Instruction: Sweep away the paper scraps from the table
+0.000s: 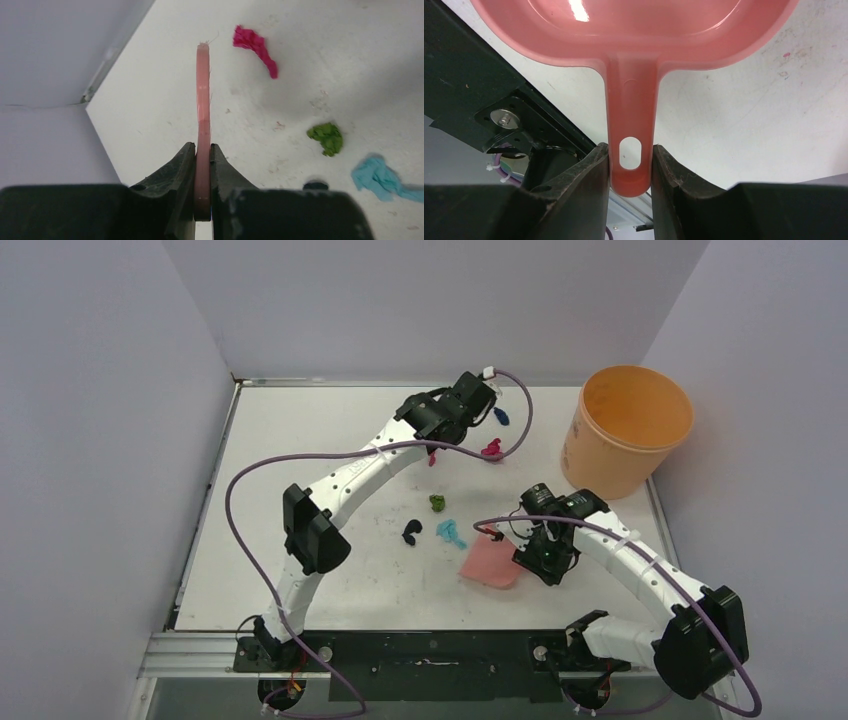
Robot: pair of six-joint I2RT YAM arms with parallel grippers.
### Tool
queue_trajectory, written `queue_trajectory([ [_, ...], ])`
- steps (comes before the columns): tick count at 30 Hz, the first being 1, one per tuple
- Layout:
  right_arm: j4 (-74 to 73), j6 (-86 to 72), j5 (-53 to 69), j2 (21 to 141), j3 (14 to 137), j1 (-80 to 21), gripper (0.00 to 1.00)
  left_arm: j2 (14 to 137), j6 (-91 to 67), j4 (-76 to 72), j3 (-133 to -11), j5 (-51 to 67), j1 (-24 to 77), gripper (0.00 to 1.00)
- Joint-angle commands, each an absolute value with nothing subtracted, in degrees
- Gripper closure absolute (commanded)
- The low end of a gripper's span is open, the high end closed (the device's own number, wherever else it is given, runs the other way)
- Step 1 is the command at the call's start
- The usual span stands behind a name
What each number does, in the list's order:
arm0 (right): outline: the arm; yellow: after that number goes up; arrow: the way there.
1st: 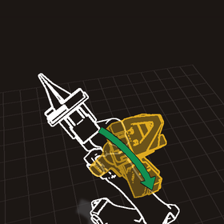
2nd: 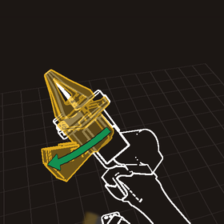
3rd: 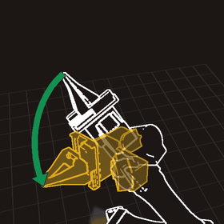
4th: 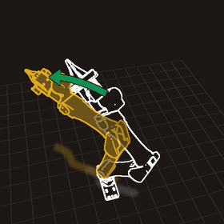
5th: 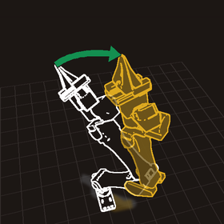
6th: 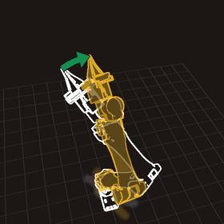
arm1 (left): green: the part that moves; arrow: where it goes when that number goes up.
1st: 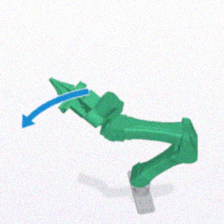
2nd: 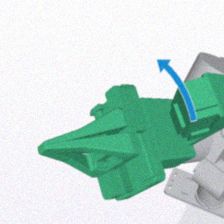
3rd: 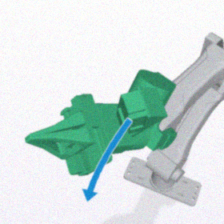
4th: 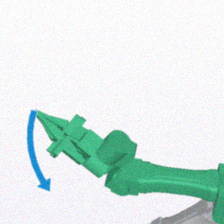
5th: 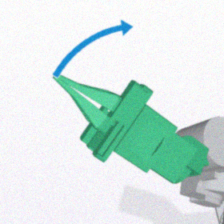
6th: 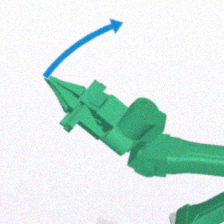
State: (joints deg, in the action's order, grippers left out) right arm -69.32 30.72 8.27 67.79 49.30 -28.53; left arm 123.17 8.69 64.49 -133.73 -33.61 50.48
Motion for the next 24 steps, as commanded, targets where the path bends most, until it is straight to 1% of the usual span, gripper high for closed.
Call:
queue_trajectory([
  [1,-70.65,29.2,4.67,65.04,50.57,-27.32,0.92,124.06,20.48,47.96,-135.15,-39.76,48.69,1.0],
  [5,-69.51,28.19,2.39,64.43,49.13,-26.0,0.94,131.72,26.68,45.78,-141.09,-37.13,47.47,1.0],
  [8,-69.61,27.47,3.31,65.15,49.42,-24.76,0.95,133.02,28.79,42.6,-138.16,-33.87,47.67,1.0],
  [13,-69.75,27.69,4.43,66.43,50.81,-21.93,0.95,135.26,29.2,43.82,-137.23,-27.87,47.72,1.0],
  [20,-70.46,27.9,5.74,66.36,50.83,-21.68,0.94,131.51,27.08,49.33,-131.03,-22.51,48.31,1.0],
  [24,-71.41,29.08,6.92,67.28,51.73,-22.04,0.92,124.11,23.4,50.66,-120.82,-21.19,49.29,1.0],
])
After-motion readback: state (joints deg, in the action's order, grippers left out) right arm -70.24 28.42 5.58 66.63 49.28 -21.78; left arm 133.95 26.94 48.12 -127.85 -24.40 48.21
